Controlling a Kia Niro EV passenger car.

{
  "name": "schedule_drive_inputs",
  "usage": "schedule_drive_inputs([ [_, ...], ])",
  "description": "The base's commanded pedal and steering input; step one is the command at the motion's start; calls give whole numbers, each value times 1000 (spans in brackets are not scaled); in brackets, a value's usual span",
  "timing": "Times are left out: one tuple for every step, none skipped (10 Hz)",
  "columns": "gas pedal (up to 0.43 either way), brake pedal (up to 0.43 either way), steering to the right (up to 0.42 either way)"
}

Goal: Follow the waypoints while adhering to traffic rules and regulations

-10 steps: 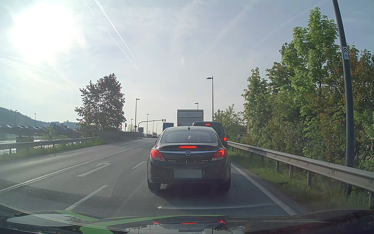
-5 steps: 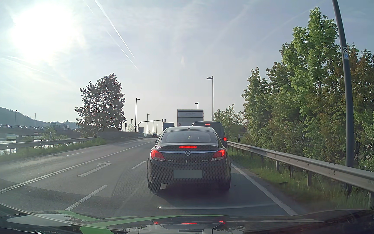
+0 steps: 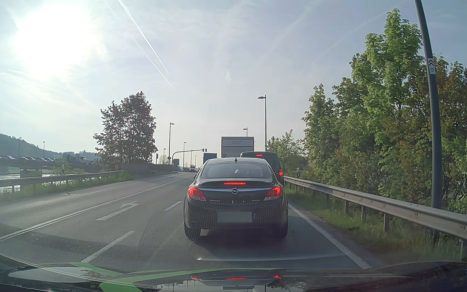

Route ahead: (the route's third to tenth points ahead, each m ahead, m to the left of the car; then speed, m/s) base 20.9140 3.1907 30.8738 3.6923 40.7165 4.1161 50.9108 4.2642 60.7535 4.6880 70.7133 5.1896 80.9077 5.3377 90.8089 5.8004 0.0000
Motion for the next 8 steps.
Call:
schedule_drive_inputs([
  [0, 268, 0],
  [0, 268, 0],
  [0, 268, 0],
  [0, 268, 0],
  [0, 268, 0],
  [0, 268, 0],
  [0, 268, 0],
  [0, 268, 0],
])
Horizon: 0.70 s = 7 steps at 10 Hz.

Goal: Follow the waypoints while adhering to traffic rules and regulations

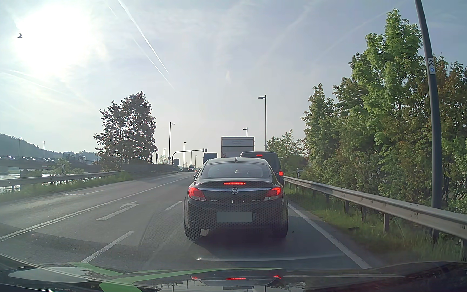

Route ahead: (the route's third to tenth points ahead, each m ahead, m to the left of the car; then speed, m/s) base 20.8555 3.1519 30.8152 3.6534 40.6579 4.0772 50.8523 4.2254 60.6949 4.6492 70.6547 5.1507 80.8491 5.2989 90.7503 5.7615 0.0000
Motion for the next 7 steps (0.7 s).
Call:
schedule_drive_inputs([
  [0, 268, 0],
  [0, 268, 0],
  [0, 268, 0],
  [0, 268, 0],
  [0, 268, 0],
  [0, 268, 0],
  [0, 268, 0],
])
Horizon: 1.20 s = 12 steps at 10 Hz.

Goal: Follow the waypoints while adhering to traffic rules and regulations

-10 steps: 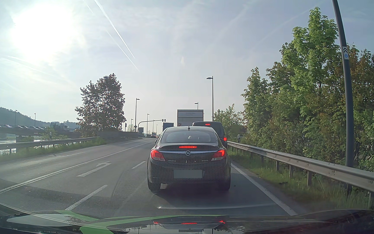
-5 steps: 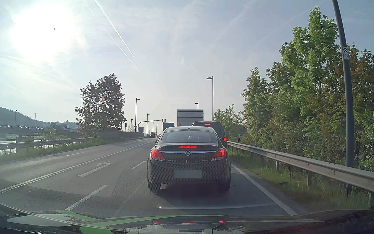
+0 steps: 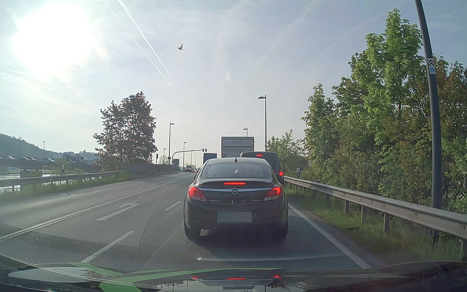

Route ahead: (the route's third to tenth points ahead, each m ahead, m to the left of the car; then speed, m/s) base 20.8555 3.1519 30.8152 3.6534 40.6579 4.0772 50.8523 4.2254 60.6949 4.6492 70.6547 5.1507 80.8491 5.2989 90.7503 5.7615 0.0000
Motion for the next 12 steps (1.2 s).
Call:
schedule_drive_inputs([
  [0, 268, 0],
  [0, 268, 0],
  [0, 268, 0],
  [0, 268, 0],
  [0, 268, 0],
  [0, 268, 0],
  [0, 268, 0],
  [0, 268, 0],
  [0, 268, 0],
  [0, 268, 0],
  [0, 268, 0],
  [0, 268, 0],
])
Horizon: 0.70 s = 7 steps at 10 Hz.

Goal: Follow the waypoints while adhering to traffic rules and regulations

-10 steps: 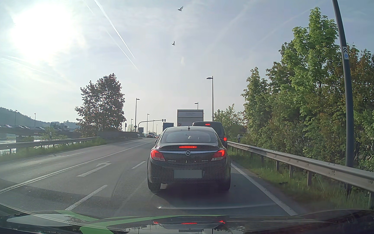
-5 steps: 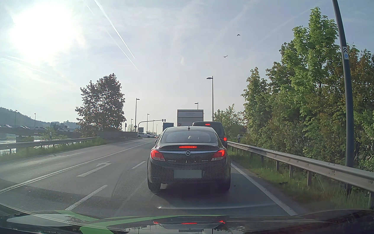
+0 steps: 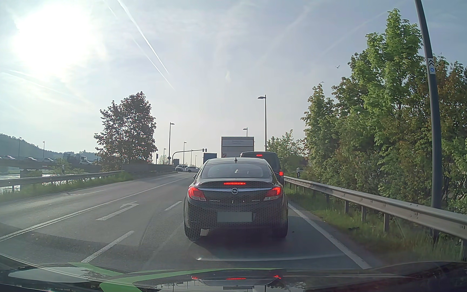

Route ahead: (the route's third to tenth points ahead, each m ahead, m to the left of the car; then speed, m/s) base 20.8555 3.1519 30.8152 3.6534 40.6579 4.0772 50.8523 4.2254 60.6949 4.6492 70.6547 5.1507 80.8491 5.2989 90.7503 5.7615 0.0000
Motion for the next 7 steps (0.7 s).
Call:
schedule_drive_inputs([
  [0, 268, 0],
  [0, 268, 0],
  [0, 268, 0],
  [0, 268, 0],
  [0, 268, 0],
  [0, 268, 0],
  [0, 268, 0],
])
